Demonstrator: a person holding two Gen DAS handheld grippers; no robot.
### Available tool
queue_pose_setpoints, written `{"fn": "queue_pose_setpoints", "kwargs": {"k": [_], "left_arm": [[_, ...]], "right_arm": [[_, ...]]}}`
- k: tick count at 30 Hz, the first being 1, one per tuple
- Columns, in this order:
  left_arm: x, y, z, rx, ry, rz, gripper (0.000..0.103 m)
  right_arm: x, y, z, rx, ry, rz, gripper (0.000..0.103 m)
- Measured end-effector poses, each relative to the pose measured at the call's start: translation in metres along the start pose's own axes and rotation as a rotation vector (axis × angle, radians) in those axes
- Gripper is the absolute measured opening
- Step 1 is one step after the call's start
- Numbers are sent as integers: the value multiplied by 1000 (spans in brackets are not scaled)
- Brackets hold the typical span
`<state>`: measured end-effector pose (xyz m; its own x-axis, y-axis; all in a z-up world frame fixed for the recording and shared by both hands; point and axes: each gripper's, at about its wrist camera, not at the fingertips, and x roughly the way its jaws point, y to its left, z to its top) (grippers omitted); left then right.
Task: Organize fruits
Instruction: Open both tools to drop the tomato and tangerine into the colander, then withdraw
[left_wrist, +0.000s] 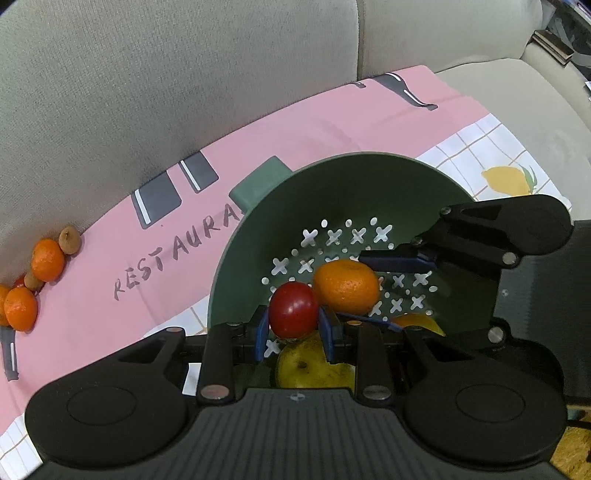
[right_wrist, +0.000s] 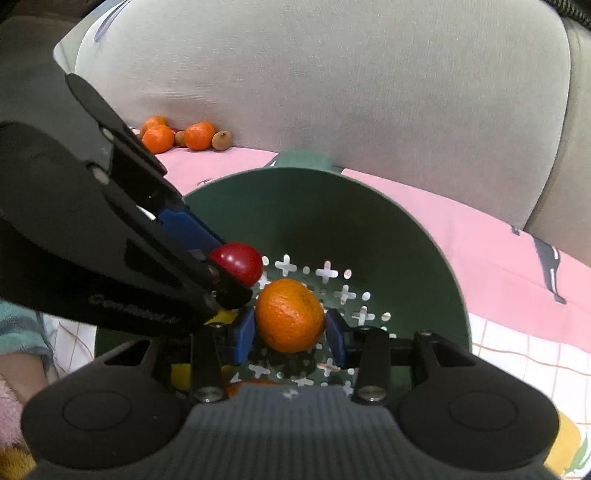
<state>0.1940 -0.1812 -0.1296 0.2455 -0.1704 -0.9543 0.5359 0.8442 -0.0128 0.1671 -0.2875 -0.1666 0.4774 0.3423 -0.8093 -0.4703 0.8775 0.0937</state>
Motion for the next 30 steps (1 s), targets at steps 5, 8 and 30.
{"fn": "queue_pose_setpoints", "kwargs": {"k": [5, 8, 30], "left_arm": [[5, 3, 0, -6, 7, 3, 32], [6, 3, 1, -5, 7, 5, 32], [-43, 14, -22, -58, -108, -28, 50]], "right_arm": [[6, -7, 2, 24, 10, 14, 39], [6, -9, 1, 26, 8, 22, 41], [-14, -8, 11, 144, -11, -12, 65]]}}
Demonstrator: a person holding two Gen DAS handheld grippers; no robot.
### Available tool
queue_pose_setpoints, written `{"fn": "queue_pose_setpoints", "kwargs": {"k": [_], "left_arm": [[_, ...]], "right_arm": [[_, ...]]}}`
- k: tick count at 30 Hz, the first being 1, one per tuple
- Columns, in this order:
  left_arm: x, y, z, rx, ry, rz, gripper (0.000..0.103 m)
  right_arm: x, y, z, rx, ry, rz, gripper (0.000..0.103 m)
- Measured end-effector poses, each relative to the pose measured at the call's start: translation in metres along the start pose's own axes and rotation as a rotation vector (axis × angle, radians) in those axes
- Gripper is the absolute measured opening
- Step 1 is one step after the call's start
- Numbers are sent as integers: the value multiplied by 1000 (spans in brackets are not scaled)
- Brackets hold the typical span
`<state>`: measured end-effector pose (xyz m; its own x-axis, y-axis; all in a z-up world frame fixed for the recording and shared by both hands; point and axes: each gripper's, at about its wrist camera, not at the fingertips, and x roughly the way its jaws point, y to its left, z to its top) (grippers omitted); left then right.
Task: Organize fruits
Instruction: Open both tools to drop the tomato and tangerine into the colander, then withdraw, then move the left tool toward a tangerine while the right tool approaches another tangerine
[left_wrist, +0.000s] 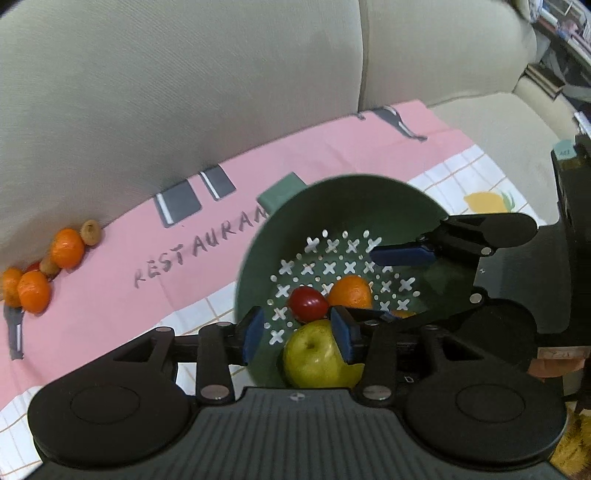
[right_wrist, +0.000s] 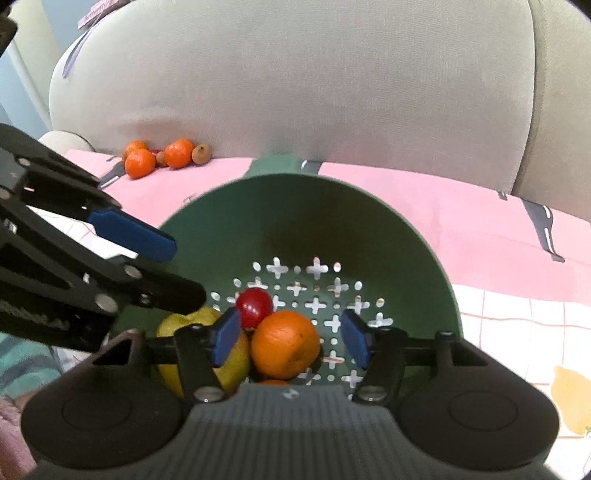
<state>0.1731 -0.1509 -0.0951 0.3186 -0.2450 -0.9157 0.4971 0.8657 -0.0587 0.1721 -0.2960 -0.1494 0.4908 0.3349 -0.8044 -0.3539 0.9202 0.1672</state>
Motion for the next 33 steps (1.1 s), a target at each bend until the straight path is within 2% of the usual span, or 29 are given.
{"fn": "queue_pose_setpoints", "kwargs": {"k": [3, 10, 16, 20, 24, 33], "left_arm": [[-14, 7, -5, -22, -34, 9, 50], [-45, 27, -18, -76, -110, 47, 50], [-67, 49, -31, -129, -168, 91, 50], [-81, 65, -41, -161, -205, 124, 50], [-94, 84, -52, -205, -237, 154, 50], [-109, 132, -76, -319, -275, 212, 52]], "right_arm": [[-7, 7, 1, -12, -11, -21, 74], [-30, 22, 4, -5, -45, -50, 82], [-50, 43, 13, 1, -118, -66, 84], [-61, 67, 20, -46, -185, -102, 85], [-65, 87, 31, -55, -205, -80, 87], [-52, 130, 51, -96, -187, -31, 90]]}}
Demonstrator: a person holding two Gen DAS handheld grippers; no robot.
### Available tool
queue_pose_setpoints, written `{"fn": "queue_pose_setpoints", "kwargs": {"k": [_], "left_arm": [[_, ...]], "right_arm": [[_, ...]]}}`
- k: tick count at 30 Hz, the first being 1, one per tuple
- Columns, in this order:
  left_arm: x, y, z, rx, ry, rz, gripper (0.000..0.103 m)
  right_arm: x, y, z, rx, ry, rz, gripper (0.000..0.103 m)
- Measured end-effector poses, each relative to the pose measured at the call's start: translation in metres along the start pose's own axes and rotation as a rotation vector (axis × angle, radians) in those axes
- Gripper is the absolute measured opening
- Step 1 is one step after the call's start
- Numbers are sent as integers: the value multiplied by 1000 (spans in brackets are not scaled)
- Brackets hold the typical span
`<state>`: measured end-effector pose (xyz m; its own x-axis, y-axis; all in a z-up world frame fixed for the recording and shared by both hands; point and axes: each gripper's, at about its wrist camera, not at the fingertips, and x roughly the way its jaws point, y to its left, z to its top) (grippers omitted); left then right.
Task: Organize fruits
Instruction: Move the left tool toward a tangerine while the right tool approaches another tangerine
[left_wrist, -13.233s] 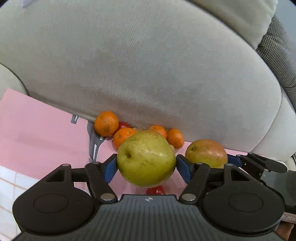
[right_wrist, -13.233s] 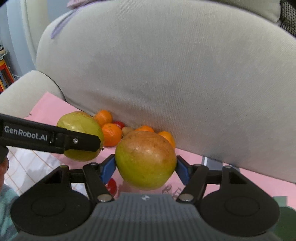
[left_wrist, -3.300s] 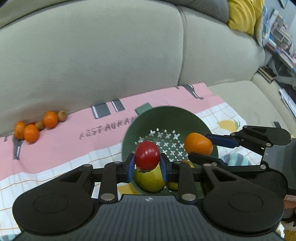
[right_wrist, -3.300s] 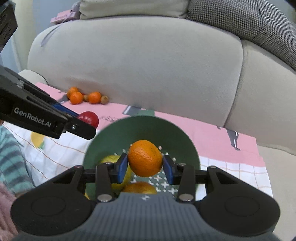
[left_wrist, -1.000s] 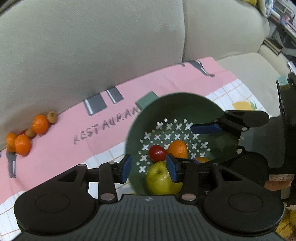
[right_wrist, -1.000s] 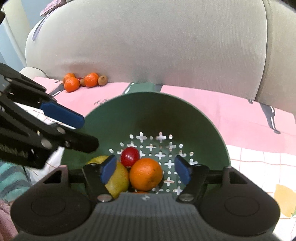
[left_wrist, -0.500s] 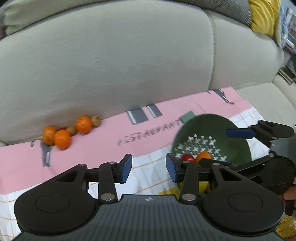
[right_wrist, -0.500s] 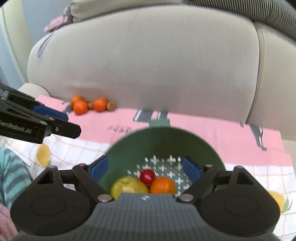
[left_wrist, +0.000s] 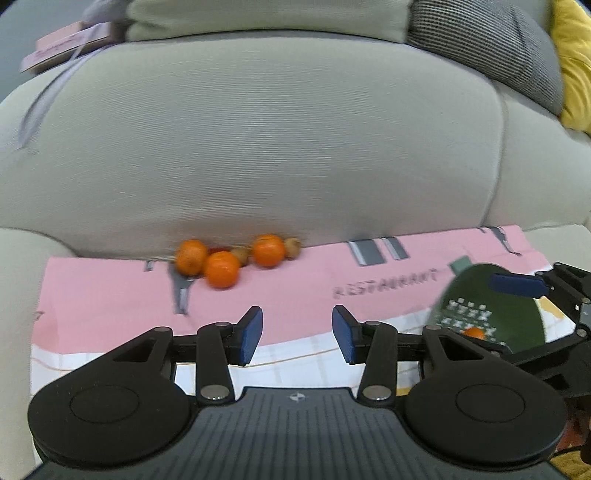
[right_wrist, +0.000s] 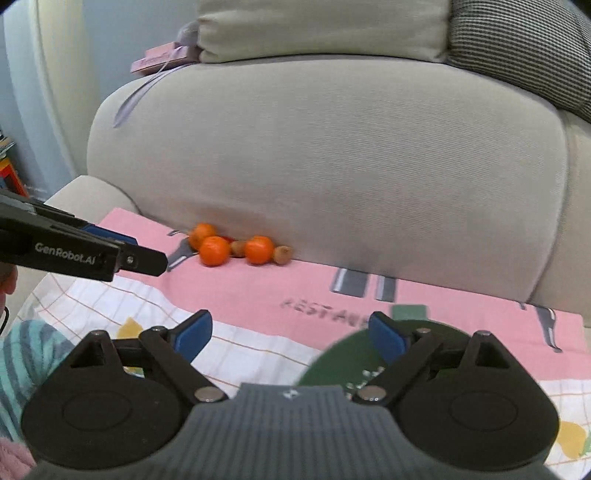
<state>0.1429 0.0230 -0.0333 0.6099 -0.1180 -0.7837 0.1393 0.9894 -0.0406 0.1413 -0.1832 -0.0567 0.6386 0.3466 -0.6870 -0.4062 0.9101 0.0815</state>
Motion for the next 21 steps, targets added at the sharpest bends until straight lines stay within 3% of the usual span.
{"fn": "queue_pose_setpoints", "kwargs": {"k": [6, 15, 21], "left_arm": [[5, 26, 5, -49, -5, 11, 52], [22, 49, 11, -89, -6, -6, 52], [39, 63, 16, -125, -1, -17, 52]], "right_arm": [[20, 24, 11, -44, 8, 5, 92], [57, 32, 24, 8, 48, 47, 92], [83, 33, 35, 6, 58, 43, 84]]}}
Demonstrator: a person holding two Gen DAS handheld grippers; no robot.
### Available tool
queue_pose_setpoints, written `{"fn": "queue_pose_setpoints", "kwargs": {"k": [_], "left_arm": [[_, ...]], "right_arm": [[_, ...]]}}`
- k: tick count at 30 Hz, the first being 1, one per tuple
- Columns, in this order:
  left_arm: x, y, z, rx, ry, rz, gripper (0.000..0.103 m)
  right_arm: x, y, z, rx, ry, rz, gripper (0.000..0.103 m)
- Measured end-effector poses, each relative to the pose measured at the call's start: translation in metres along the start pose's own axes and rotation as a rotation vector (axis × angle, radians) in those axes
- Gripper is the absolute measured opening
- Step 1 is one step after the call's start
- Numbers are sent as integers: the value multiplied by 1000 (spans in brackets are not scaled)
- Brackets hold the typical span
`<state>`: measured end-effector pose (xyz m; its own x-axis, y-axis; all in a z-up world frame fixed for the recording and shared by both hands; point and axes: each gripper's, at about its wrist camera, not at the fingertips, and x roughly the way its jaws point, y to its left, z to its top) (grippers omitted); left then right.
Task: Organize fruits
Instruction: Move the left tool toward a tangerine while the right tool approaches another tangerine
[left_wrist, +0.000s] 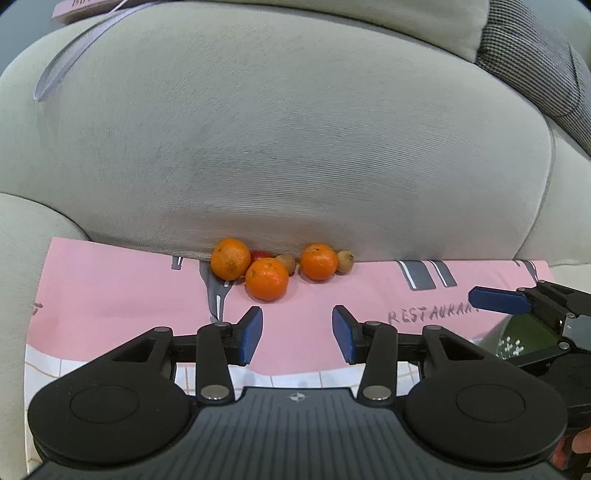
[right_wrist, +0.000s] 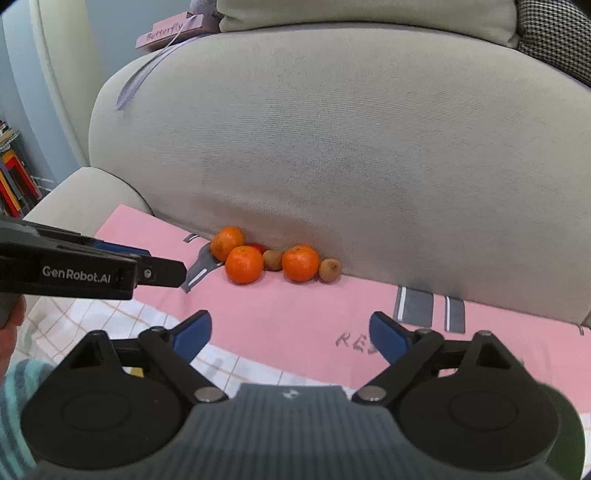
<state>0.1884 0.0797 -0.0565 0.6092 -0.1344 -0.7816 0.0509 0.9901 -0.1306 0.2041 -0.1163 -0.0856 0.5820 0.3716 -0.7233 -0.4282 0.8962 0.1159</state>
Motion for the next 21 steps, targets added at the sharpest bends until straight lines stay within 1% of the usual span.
{"fn": "queue_pose_setpoints", "kwargs": {"k": [5, 7, 11, 13, 14, 15, 16, 21], "left_arm": [[17, 13, 5, -21, 5, 4, 52], [25, 19, 7, -34, 11, 6, 52], [42, 31, 11, -64, 29, 5, 52], [52, 36, 12, -84, 39, -5, 51], [56, 38, 13, -94, 45, -15, 51], [62, 40, 13, -104, 53, -24, 47], [66, 41, 14, -110, 59, -25, 46], [85, 47, 15, -153, 81, -57, 46]], "right_arm": [[23, 0, 13, -8, 0, -6, 81], [32, -1, 18, -10, 2, -2, 77], [53, -1, 27, -13, 13, 5, 72], [63, 1, 30, -32, 19, 4, 67], [69, 3, 31, -49, 22, 2, 66], [74, 4, 32, -71, 25, -4, 63], [80, 6, 32, -95, 28, -13, 59], [106, 13, 31, -256, 46, -47, 55]]}}
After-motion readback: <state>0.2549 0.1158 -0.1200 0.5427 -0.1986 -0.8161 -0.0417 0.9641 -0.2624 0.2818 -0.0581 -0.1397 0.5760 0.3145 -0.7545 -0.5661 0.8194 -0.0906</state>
